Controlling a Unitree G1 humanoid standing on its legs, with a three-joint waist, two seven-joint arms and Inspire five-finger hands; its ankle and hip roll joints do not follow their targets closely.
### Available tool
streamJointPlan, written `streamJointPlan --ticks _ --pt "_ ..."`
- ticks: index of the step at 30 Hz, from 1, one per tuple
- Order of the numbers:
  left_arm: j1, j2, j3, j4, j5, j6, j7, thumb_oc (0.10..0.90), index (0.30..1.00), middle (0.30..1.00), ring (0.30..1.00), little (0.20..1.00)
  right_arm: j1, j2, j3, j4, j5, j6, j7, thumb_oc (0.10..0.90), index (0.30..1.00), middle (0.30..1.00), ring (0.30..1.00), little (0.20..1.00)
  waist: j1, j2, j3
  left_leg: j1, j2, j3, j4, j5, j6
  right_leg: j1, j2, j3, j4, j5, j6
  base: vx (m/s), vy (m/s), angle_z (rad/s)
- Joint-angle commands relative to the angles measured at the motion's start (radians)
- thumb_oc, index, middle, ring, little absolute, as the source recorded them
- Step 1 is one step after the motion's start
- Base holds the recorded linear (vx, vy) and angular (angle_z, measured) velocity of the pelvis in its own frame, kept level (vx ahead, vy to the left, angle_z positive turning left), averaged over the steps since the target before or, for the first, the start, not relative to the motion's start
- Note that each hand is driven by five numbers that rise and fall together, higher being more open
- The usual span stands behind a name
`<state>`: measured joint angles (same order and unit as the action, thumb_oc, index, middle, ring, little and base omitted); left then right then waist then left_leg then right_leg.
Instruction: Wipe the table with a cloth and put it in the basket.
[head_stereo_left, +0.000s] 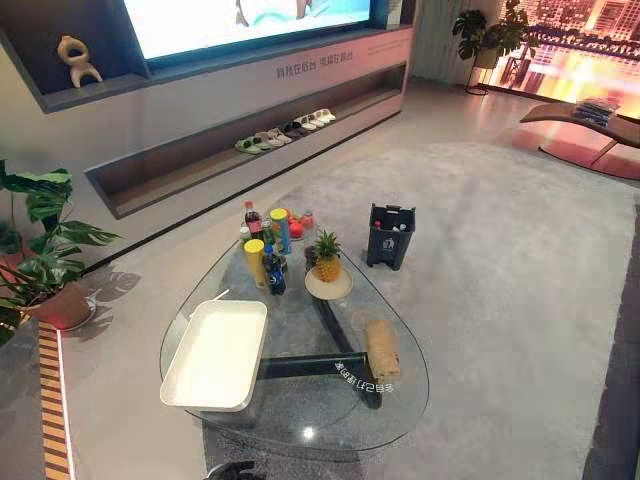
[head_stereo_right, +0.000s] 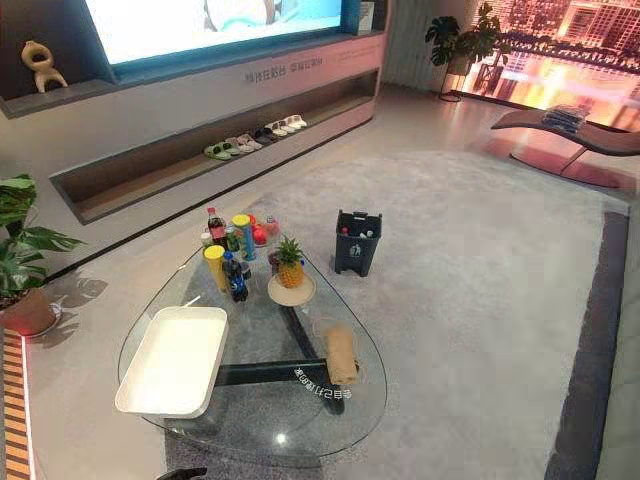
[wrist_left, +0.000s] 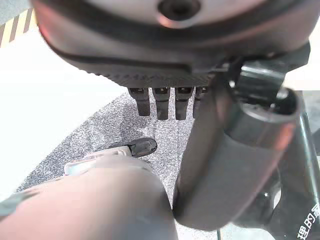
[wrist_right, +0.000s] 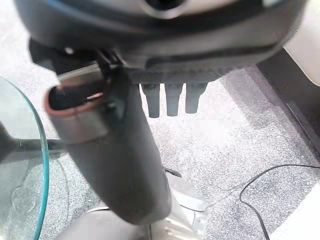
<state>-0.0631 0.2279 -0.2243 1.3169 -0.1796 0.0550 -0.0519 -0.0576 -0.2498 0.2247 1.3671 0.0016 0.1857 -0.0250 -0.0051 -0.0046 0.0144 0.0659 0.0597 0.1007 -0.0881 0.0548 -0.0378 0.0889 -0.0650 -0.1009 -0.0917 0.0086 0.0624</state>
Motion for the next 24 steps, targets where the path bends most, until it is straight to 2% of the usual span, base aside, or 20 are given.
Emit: streamJointPlan --ticks 1,24 --pt "-0.061 -0.014 -0.015 0.082 0.064 -0.015 0.010 0.800 0.900 0.900 0.900 0.900 -0.078 -0.001 0.019 0.069 -0.005 -0.003 -0.021 0.800 0.900 0.900 0.900 0.900 -0.003 -0.012 0.022 0.028 -0.013 -0.005 0.001 -0.084 -0.008 0.000 -0.024 -0.051 0.027 -0.014 0.039 0.14 -0.021 -0.30" --pt "-0.059 -0.016 -0.012 0.081 0.056 -0.029 0.011 0.800 0.900 0.900 0.900 0.900 -0.075 -0.001 0.015 0.069 -0.010 -0.005 -0.023 0.800 0.900 0.900 0.900 0.900 -0.003 -0.012 0.021 0.033 -0.016 -0.005 0.001 -0.086 -0.005 0.003 -0.023 -0.049 0.030 -0.019 0.037 0.00 0.000 0.00"
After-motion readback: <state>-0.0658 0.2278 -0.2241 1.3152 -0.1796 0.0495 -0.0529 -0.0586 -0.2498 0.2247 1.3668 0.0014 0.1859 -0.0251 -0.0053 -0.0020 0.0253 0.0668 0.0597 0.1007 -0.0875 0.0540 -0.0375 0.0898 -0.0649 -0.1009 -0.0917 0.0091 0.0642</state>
